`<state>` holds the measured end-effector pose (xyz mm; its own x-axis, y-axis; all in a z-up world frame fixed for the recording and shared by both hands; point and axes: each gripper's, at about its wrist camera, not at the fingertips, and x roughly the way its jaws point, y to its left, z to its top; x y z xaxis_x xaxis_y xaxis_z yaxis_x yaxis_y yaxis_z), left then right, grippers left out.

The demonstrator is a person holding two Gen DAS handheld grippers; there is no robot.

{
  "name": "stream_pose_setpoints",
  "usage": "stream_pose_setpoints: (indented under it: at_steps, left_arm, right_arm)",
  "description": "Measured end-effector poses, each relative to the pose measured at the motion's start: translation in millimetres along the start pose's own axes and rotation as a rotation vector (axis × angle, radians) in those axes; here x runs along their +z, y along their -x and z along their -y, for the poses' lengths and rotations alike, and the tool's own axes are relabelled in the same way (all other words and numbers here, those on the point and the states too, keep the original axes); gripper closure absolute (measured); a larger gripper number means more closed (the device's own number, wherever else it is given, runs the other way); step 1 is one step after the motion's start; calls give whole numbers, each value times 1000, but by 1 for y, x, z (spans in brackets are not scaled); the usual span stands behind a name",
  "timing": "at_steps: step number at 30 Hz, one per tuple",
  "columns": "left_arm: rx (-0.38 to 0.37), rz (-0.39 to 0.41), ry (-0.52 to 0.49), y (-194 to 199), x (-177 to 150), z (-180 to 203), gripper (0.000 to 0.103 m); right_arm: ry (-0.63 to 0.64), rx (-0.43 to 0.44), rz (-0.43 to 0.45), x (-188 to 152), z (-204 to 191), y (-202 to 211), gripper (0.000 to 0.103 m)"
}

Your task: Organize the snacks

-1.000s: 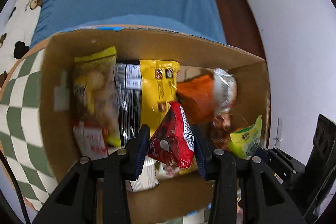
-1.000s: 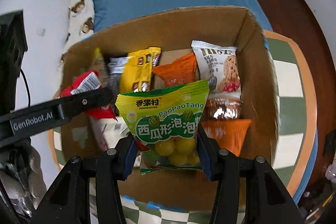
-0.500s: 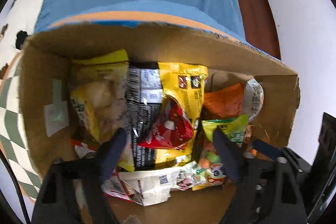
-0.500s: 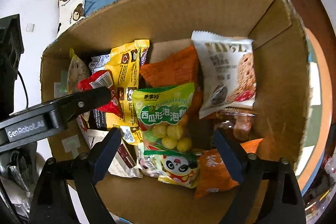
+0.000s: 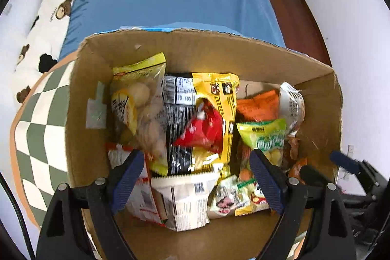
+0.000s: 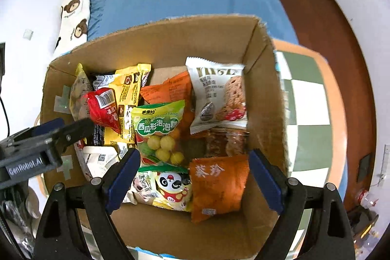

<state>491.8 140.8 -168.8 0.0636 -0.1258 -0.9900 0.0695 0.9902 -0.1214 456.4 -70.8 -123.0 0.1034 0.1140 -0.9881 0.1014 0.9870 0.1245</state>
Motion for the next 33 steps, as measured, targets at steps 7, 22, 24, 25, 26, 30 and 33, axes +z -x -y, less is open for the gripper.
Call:
stream_pose_setpoints:
  at_steps: [7, 22, 24, 25, 26, 30, 33]
  left_arm:
    - [17, 86, -17, 30, -38, 3, 15]
    - [45, 370, 33, 127, -144, -5, 15]
    - [60, 415, 32, 143, -167, -3, 15]
    - [70, 439, 32, 151, -179, -2, 15]
    - [73, 455, 31, 157, -186, -2, 15]
    - [103, 528, 25, 183, -225, 2, 15]
    - [116, 555, 26, 196, -247, 3, 15]
  right_arm:
    - [18, -1, 59, -25, -3, 29, 10]
    - [74, -2, 317, -122, -22, 119, 4]
    - [83, -5, 354, -140, -24, 135, 4]
    - [88, -3, 371, -149, -25, 142, 4]
    - [92, -2, 383, -155, -26, 148, 3]
    - [95, -1, 454, -194, -28, 177, 2]
    - [105, -17, 504, -219, -31, 194, 1]
